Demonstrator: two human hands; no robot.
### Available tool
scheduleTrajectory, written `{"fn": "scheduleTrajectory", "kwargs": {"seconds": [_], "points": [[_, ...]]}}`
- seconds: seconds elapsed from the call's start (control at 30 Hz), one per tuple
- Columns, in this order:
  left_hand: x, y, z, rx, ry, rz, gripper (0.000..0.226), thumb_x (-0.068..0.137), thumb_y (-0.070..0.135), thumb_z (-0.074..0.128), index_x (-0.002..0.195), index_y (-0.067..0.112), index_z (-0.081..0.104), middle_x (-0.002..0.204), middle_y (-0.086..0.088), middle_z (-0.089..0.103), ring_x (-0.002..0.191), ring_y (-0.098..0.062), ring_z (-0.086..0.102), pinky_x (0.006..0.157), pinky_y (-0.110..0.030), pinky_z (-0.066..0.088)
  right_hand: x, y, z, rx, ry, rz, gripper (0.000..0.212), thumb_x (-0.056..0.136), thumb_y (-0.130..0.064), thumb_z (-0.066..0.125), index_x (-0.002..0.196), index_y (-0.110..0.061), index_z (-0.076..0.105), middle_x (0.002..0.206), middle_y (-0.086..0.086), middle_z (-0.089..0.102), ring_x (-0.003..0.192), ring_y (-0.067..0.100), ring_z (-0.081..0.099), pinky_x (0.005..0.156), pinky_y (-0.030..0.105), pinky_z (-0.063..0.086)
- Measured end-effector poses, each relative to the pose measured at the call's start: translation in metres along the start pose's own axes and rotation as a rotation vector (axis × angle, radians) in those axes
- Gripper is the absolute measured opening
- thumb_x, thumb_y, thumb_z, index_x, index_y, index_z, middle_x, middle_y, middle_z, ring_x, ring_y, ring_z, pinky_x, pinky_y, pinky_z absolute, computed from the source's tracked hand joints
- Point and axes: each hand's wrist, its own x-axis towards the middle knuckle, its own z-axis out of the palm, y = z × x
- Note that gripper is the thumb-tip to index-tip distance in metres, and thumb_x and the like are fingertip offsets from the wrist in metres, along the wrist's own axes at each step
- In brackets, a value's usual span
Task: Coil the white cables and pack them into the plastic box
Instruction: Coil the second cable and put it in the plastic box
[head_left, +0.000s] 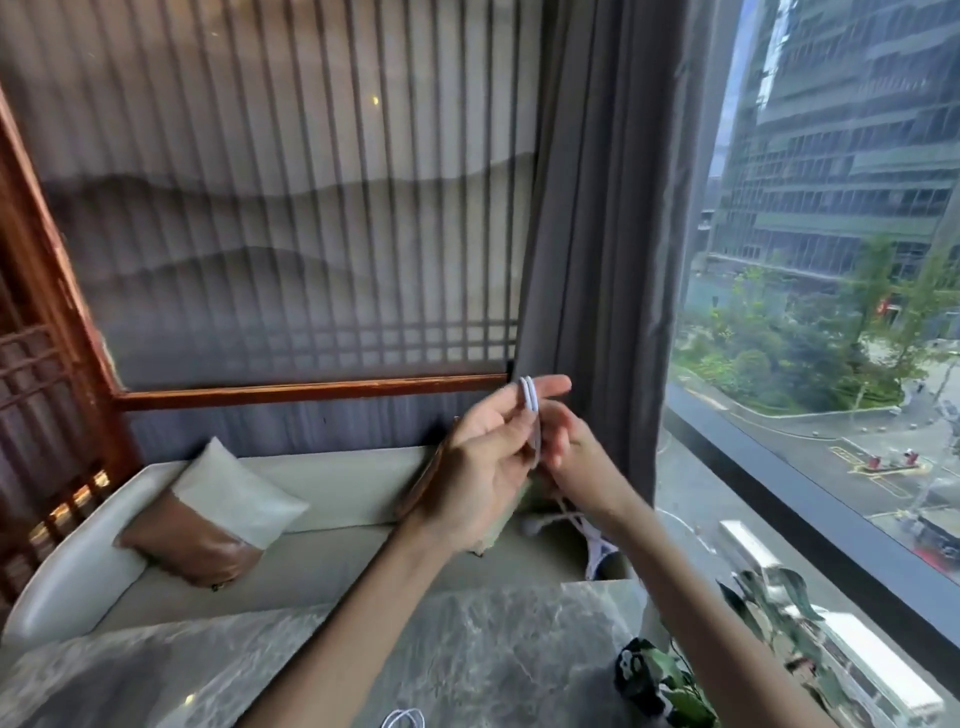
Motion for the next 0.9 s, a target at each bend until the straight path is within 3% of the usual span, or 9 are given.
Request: {"fn": "scheduleTrajectory", "kwargs": {"seconds": [0.1,0.2,0.3,0.4,0.53,0.63,0.73,0.8,0.9], "points": [[0.016,0.000,-0.018,0.084,0.258,0.068,0.036,0.101,-0.001,0.032,0.133,-0.003,0.048,0.093,-0.007,0.069,0.074,-0.011,0.060,0.070,-0.018,0.051,-0.012,0.018,0.017,-0.144,-0.121,0.054,0.048,0.103,-0.034,0.047,0.068,-0.003,0.055,0.051,-0.005,0.050,0.041,0.003,0.041,0.042,0.017,0.033],[0.024,0.007,-0.044,0.367,0.395,0.080,0.035,0.104,0.001,0.030,0.136,-0.005,0.043,0.092,-0.010,0.063,0.069,-0.008,0.058,0.068,-0.018,0.049,-0.031,0.018,0.020,-0.423,-0.262,-0.069,0.028,0.099,-0.028,0.054,0.083,-0.006,0.061,0.053,-0.008,0.056,0.051,0.003,0.051,0.057,0.025,0.045],[0.015,-0.003,-0.054,0.740,0.221,-0.029,0.029,0.106,0.012,0.030,0.129,0.003,0.045,0.087,-0.012,0.058,0.070,-0.014,0.053,0.074,-0.028,0.044,-0.042,-0.008,0.007,-0.804,-0.197,-0.315,0.018,0.096,-0.036,0.053,0.085,-0.023,0.056,0.067,-0.008,0.061,0.068,0.020,0.064,0.061,0.034,0.050],[-0.009,-0.016,-0.048,0.789,0.029,-0.055,0.029,0.102,0.036,0.035,0.111,0.020,0.057,0.080,-0.004,0.060,0.074,-0.015,0.053,0.074,-0.023,0.043,-0.035,-0.041,-0.017,-1.109,0.041,-0.517,0.026,0.095,-0.048,0.046,0.098,-0.033,0.067,0.087,-0.007,0.072,0.080,0.024,0.069,0.061,0.037,0.054],[-0.026,-0.017,-0.021,0.610,0.030,0.033,0.035,0.101,0.047,0.035,0.110,0.022,0.058,0.082,-0.002,0.060,0.073,-0.021,0.051,0.077,-0.032,0.039,-0.015,-0.063,-0.044,-0.847,0.232,-0.606,0.026,0.083,-0.051,0.056,0.082,-0.032,0.074,0.078,-0.013,0.073,0.074,0.012,0.068,0.061,0.033,0.052],[-0.021,-0.007,-0.006,0.323,-0.025,0.062,0.033,0.101,0.030,0.041,0.125,0.012,0.055,0.089,-0.006,0.062,0.073,-0.020,0.052,0.073,-0.026,0.045,0.008,-0.053,-0.040,-0.174,0.003,-0.451,0.007,0.084,-0.024,0.074,0.077,-0.021,0.074,0.075,-0.005,0.073,0.071,0.009,0.068,0.069,0.028,0.054],[-0.013,0.006,-0.006,0.109,-0.145,0.005,0.033,0.100,0.012,0.037,0.127,0.000,0.050,0.090,-0.010,0.063,0.072,-0.018,0.055,0.070,-0.024,0.047,0.016,-0.032,-0.025,0.186,-0.149,-0.175,0.022,0.094,-0.012,0.058,0.082,-0.018,0.076,0.063,-0.003,0.071,0.053,0.005,0.065,0.051,0.016,0.051],[-0.007,0.011,-0.010,0.019,-0.154,-0.029,0.034,0.099,0.007,0.034,0.127,-0.003,0.051,0.092,-0.010,0.065,0.071,-0.017,0.057,0.070,-0.025,0.047,0.014,-0.015,-0.009,0.265,-0.189,-0.018,0.023,0.091,-0.014,0.052,0.072,-0.011,0.066,0.049,-0.001,0.065,0.038,0.007,0.055,0.038,0.014,0.040],[0.011,0.018,-0.026,-0.047,-0.036,0.038,0.036,0.097,0.005,0.034,0.128,-0.001,0.054,0.106,-0.011,0.071,0.084,-0.018,0.066,0.076,-0.026,0.053,0.001,0.014,0.023,0.110,-0.105,-0.008,0.033,0.092,-0.022,0.052,0.059,-0.021,0.054,0.046,-0.009,0.051,0.040,0.002,0.038,0.040,0.015,0.029]]}}
